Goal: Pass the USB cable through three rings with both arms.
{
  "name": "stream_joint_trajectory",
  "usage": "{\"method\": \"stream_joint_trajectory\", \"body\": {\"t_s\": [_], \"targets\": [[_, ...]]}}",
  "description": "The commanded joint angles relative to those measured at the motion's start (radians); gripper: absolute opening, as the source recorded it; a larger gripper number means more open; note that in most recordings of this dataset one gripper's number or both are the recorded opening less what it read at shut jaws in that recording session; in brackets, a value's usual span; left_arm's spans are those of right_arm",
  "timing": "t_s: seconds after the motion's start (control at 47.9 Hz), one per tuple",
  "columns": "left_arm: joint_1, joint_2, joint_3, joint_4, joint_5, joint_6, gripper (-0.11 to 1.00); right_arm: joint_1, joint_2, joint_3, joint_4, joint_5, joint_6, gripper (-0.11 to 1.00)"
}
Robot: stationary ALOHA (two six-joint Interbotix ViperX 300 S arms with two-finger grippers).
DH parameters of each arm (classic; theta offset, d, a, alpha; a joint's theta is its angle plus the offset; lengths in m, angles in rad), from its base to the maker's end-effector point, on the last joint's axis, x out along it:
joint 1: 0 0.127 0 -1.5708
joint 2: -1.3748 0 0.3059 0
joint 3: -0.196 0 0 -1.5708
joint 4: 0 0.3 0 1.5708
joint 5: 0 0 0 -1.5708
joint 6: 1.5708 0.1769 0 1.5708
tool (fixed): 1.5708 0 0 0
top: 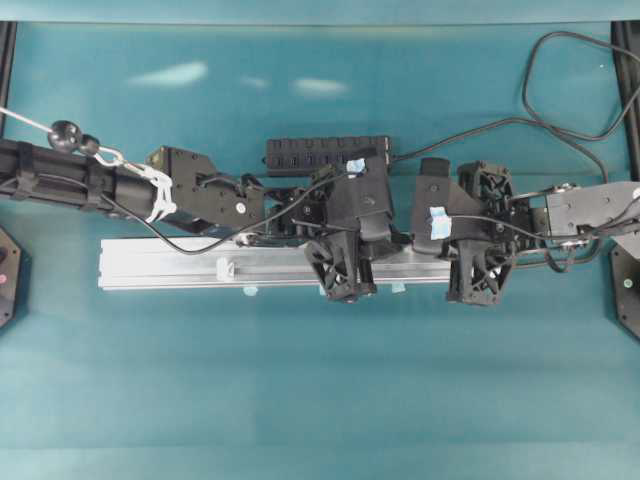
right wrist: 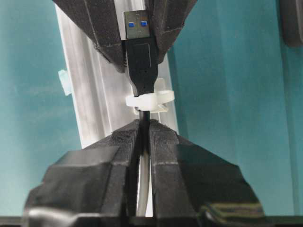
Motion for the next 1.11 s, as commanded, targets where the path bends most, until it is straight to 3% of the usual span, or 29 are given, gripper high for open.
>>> {"method": "stream_joint_trajectory", "body": {"t_s": [0.0, 0.188, 0.292, 0.376, 0.564, 0.606, 0.773, 1.086], "targets": [[0.002, -0.017, -0.017, 0.003, -0.005, 0.003, 0.25, 0.011, -0.015, -0.006, -0.002, -0.006, 0.005, -0.09], [0.002, -0.026, -0.017, 0.002, 0.008, 0.008, 0.25, 0.018, -0.026, 0.0, 0.0, 0.0, 0.005, -0.04], [0.003, -0.037, -0.017, 0.003, 0.023, 0.012, 0.25, 0.02, -0.041, 0.005, -0.002, 0.009, 0.003, 0.06], [0.002, -0.048, -0.017, 0.002, 0.043, 0.014, 0.25, 0.018, -0.064, 0.011, -0.008, 0.034, 0.003, 0.22], [0.002, -0.075, -0.017, 0.003, 0.091, 0.015, 0.25, 0.02, -0.13, 0.015, -0.038, 0.066, 0.006, 0.76], [0.002, -0.083, -0.017, 0.003, 0.097, 0.015, 0.25, 0.018, -0.143, 0.014, -0.046, 0.066, 0.006, 0.82], [0.002, -0.106, -0.011, 0.003, 0.121, 0.023, 0.25, 0.02, -0.152, 0.008, -0.054, 0.061, 0.005, 0.69], [0.002, -0.147, -0.006, 0.003, 0.167, 0.135, 0.25, 0.02, -0.104, -0.041, -0.055, 0.009, -0.002, 0.69]]}}
